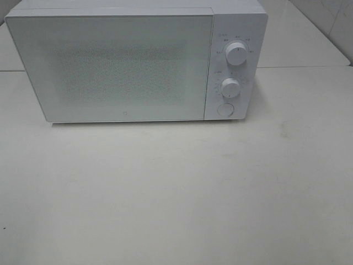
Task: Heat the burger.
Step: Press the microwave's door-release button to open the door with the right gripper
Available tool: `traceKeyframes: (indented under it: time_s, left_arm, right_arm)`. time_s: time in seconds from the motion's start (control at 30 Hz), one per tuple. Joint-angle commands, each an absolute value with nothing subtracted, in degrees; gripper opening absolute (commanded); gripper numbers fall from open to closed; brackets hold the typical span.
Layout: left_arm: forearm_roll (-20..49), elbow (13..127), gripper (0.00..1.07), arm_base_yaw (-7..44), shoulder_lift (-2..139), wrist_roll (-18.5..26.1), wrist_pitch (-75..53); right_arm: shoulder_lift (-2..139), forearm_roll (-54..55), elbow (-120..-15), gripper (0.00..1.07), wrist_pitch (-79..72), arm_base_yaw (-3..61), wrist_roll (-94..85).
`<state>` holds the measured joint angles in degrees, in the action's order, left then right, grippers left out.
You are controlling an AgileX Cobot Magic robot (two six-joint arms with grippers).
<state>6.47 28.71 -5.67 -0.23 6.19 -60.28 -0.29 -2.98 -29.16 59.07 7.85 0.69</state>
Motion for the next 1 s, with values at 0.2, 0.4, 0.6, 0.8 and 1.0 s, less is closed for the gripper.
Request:
traceKeyframes:
  time_s: [0.2,0.4,0.6,0.8,1.0]
  left_arm:
    - [6.70,28.53,0.98,-5.79,-1.43,5.96,-59.53]
    - [6.70,28.53,0.98,-5.79,-1.43,5.96,-59.53]
    - [6.70,28.53,0.98,-5.79,-1.43,5.96,-59.53]
    - [6.70,28.53,0.98,-5.79,-1.43,5.96,-59.53]
    - [6.70,28.53,0.98,-5.79,-1.43,5.96,-59.53]
  right_arm:
    - [5.67,-2.86,-30.37,0.74,50.13,7.45,0.40]
    - [10.77,-2.29,-30.37,0.74,40.57,7.45,0.40]
    - [16.67,-2.29,-30.37,0.74,32.60,7.45,0.40]
    - [22.57,-2.29,-30.37,0.74,26.76,7.45,0.40]
    - [31.00,-2.29,-30.37,0.74,20.23,7.45,0.40]
